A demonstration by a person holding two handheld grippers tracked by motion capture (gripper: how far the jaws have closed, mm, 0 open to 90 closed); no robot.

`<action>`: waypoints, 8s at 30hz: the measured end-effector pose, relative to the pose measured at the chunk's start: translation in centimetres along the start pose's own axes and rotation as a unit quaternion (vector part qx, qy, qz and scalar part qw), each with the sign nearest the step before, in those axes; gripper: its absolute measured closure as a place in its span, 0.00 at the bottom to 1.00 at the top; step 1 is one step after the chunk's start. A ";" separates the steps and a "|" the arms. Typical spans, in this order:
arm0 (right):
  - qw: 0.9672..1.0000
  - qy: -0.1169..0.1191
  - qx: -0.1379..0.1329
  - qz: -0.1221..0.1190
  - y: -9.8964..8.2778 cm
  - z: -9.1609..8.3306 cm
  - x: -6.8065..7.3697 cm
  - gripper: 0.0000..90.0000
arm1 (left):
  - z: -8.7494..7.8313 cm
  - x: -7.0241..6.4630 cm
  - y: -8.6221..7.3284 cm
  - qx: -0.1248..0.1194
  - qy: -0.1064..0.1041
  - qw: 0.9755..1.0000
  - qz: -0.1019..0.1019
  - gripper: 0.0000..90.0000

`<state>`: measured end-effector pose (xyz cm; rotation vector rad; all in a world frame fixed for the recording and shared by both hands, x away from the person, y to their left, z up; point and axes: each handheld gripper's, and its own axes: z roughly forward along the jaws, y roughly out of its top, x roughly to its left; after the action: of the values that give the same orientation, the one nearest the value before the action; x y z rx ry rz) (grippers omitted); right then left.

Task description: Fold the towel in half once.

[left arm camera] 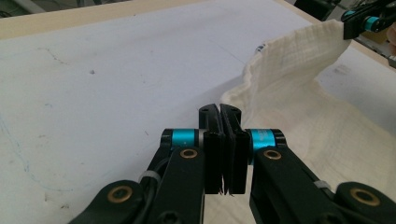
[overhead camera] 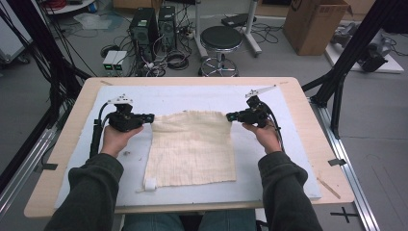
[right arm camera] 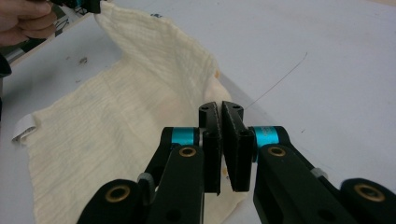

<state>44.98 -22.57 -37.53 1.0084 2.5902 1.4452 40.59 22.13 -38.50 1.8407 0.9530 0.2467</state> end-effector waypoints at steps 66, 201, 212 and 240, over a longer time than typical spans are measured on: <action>0.998 0.057 0.010 -0.028 -7.7 -2.6 4.8 0.96 | -4.5 -5.6 -6.8 0.036 -0.051 0.995 0.071 0.97; 0.996 0.075 0.013 -0.055 -11.0 -1.2 8.7 0.68 | -4.5 -8.3 -10.2 0.075 -0.092 0.987 0.109 0.81; 0.997 0.043 0.021 -0.066 -9.4 -0.6 8.3 0.59 | -3.8 -7.2 -9.0 0.056 -0.046 0.993 0.088 0.70; 0.997 -0.002 0.082 0.011 -6.9 3.1 2.1 0.83 | 0.8 -2.3 -7.4 0.077 0.018 0.997 0.001 0.94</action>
<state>40.64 -21.63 -43.97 1.0593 2.7397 1.2494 35.80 21.26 -44.58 1.9834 1.0186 0.2135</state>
